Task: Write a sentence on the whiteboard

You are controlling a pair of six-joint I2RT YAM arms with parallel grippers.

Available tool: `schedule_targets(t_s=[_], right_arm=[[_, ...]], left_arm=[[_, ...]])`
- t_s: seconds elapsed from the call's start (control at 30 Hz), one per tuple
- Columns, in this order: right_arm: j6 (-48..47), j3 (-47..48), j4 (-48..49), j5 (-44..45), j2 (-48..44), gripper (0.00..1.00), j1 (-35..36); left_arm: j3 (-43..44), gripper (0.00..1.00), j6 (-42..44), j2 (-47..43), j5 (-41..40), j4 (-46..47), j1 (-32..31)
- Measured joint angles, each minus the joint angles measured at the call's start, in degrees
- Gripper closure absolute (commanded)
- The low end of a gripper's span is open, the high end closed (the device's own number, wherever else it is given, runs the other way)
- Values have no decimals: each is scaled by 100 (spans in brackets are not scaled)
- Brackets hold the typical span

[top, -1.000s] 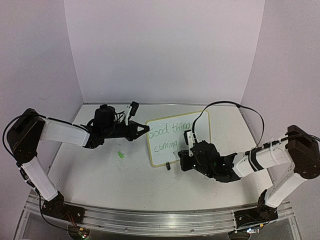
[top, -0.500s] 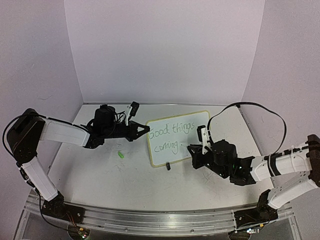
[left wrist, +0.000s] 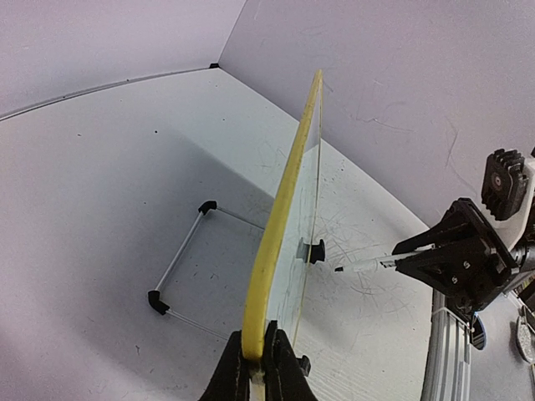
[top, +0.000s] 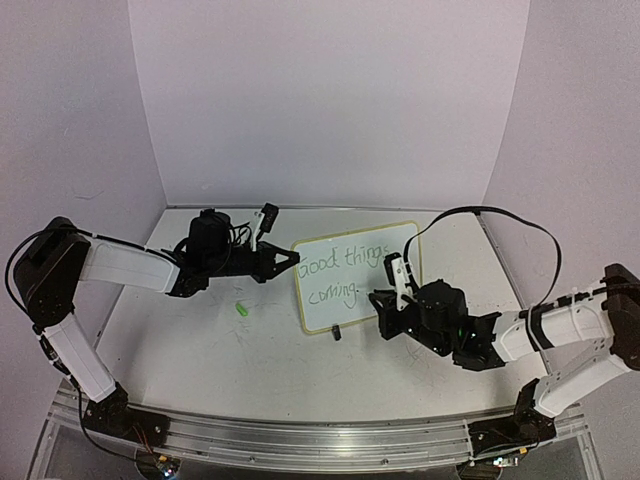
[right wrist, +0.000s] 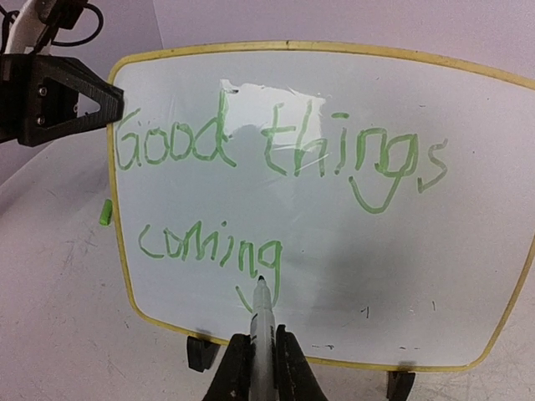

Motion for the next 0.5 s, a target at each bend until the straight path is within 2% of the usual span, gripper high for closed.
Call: schedule_targets(t_s=[0.5], right_arm=[[-28,0,93,-228,139,100,0]], left_arm=[[0,100,0,0,-4,-2,0]])
